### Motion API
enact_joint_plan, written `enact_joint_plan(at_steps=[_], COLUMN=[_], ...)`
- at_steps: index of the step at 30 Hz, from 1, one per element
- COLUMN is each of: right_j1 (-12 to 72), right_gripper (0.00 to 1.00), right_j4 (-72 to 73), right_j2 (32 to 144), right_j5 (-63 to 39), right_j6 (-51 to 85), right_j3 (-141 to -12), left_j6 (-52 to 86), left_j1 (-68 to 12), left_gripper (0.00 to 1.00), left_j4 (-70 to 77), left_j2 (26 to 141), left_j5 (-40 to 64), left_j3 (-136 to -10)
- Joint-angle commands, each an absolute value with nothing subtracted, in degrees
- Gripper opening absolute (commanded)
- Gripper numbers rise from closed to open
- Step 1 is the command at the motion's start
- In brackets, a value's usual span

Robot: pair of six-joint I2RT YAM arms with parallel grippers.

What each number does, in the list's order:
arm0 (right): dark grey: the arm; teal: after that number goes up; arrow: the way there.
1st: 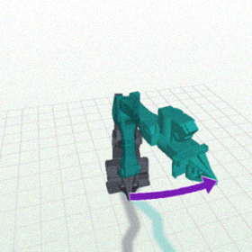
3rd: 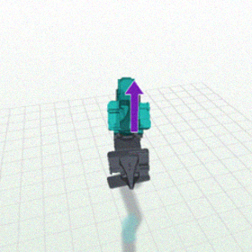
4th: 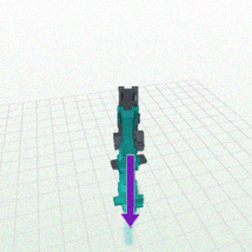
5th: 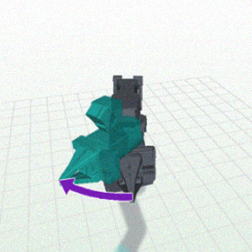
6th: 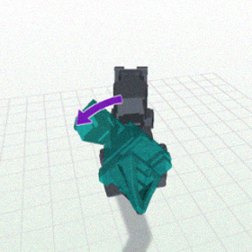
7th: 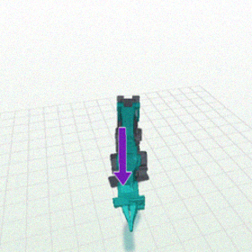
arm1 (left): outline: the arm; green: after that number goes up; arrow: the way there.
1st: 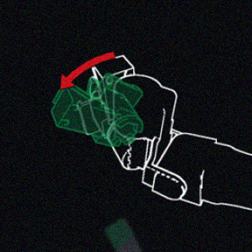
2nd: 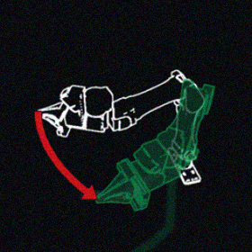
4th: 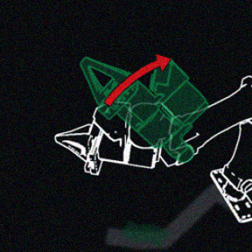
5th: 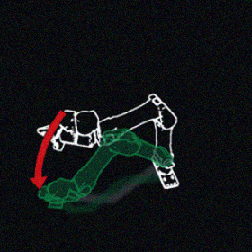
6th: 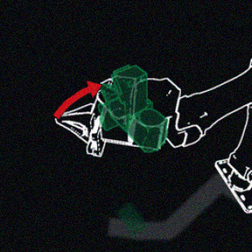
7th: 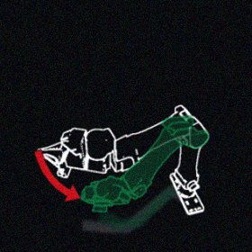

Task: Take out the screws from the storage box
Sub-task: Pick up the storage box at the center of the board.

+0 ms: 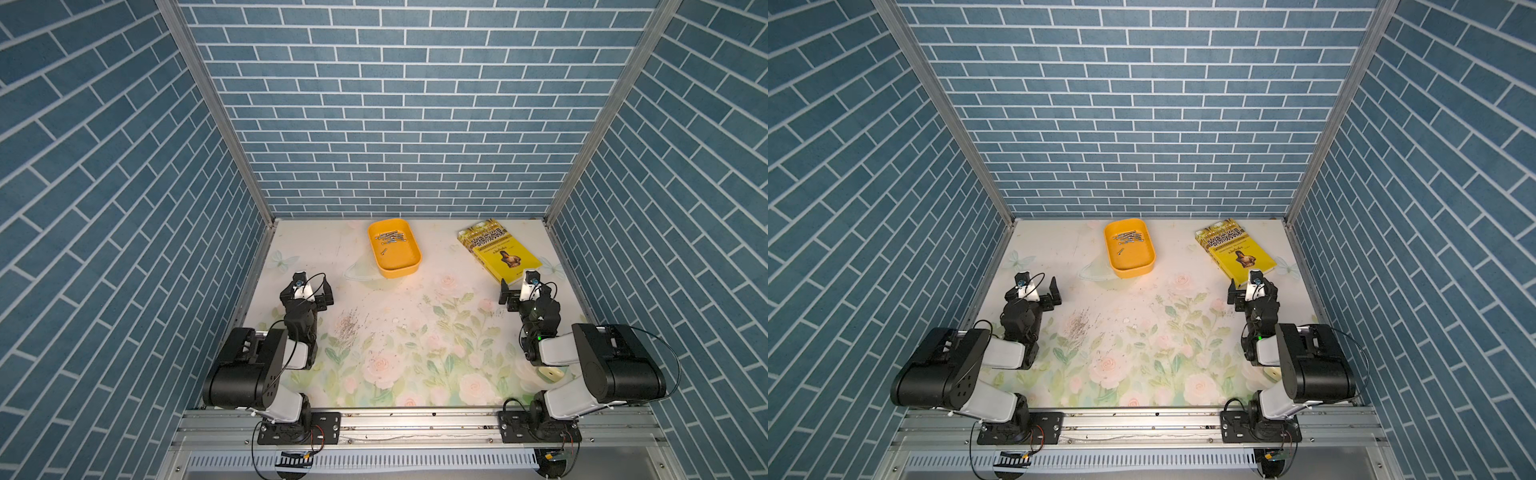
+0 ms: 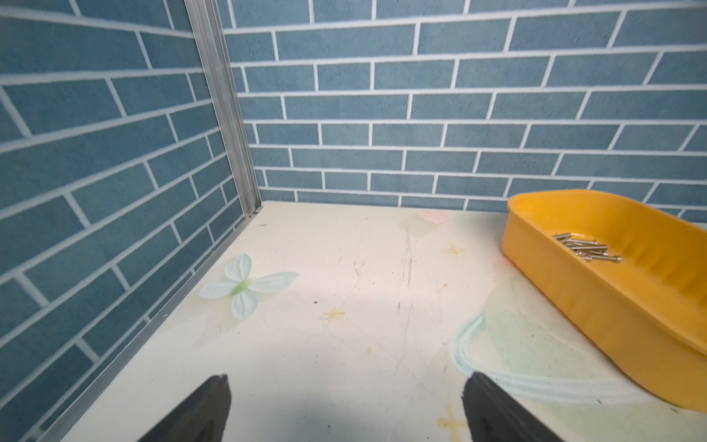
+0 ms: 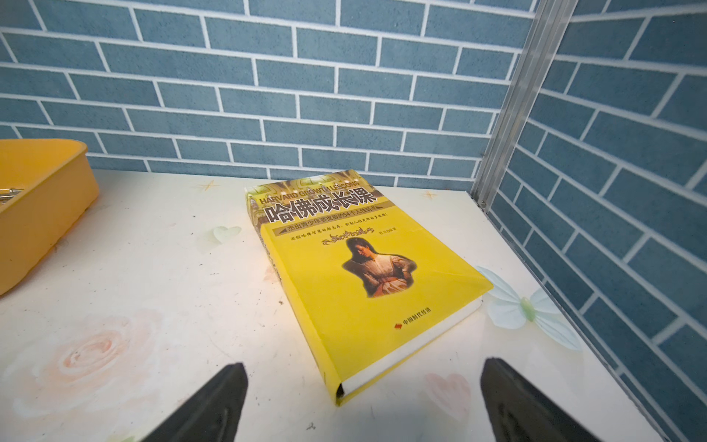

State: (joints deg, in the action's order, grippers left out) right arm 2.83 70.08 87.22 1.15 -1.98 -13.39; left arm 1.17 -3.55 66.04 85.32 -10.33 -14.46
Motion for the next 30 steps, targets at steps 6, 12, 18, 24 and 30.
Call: enact_joint_plan(at_steps=[6,12,18,24,30], right_j1=[3.8,5.1,14.6,22.7,25.4], right_gripper=[1.00,1.00,1.00,1.00,1.00], right_j4=[50.7,51.3,46.3,21.3,16.3], right_j2=[65.1,54.9,61.7,72.0,75.0], right_j5=[3.9,-6.8,-9.7,-11.5,-1.2], right_j6=[0.1,1.5,-3.2,-4.1,8.0], right_j3=[-17.2,-15.8,-25.7,-48.4,-58.5], left_j6=[7.1,11.8,24.2,29.0,32.6], left_j1=[-7.4,-9.0,-9.1,-11.1,-11.8], left_gripper=[1.00,1.00,1.00,1.00,1.00], left_j4=[27.7,16.9,1.1,0.1,-11.1], left_j2=[80.0,68.7,63.0,63.7,65.3], left_j5=[-22.3,-11.6,-2.5,-4.1,-14.6], left_j3=[-34.7,-39.6,-49.0,-47.4,-52.8])
